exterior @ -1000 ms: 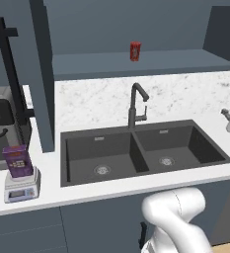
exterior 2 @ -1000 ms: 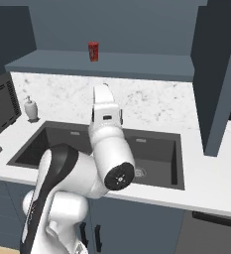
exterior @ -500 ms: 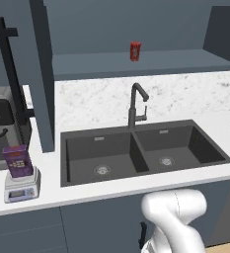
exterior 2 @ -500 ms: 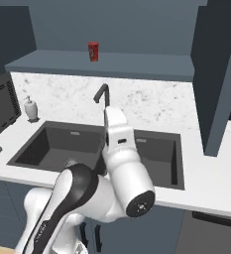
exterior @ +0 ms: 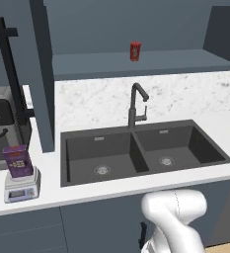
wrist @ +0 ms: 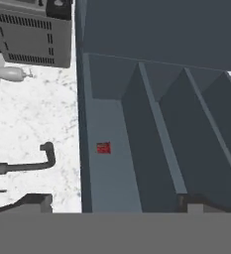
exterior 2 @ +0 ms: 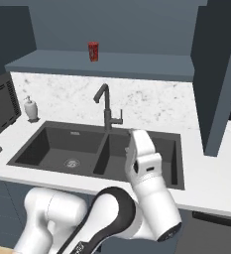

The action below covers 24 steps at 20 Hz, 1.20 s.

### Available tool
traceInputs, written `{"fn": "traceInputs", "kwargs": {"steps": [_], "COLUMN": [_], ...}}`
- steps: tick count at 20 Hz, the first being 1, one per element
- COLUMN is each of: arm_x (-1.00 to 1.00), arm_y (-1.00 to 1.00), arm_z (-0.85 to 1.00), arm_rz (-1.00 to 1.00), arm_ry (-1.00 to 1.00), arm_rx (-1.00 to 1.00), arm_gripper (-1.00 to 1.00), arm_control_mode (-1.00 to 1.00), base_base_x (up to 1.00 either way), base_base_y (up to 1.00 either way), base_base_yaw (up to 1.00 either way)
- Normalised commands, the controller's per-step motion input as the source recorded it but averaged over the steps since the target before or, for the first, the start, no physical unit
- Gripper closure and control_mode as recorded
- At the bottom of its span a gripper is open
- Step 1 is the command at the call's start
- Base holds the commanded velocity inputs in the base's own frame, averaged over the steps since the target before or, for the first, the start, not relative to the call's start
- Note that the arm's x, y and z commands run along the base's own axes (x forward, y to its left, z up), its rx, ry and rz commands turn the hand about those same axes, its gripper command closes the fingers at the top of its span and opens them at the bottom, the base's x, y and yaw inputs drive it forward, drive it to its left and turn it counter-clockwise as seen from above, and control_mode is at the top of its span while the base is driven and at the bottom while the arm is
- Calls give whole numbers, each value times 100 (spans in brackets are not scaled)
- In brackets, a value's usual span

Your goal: Pick the cereal and place it on the digital scale for weighing, and close the cabinet.

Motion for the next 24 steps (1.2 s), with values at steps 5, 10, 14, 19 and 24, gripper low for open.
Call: {"fn": "traceInputs", "kwargs": {"steps": [5, 10, 14, 19, 24], "arm_x": [0, -6, -33, -8, -1], "arm_y": [-64, -88, -81, -80, -42], "arm_z": [-6, 8, 9, -21, -50], "arm_rz": [0, 0, 0, 0, 0], "arm_ry": [-13, -8, 0, 16, 28], "arm_rx": [10, 19, 18, 7, 0], "arm_gripper": [-100, -100, -100, -100, -100], "arm_control_mode": [-100, -100, -100, -100, -100], "base_base_x": [0, 0, 0, 0, 0], "base_base_y": [0, 0, 0, 0, 0], "base_base_yaw": [0, 0, 0, 0, 0]}}
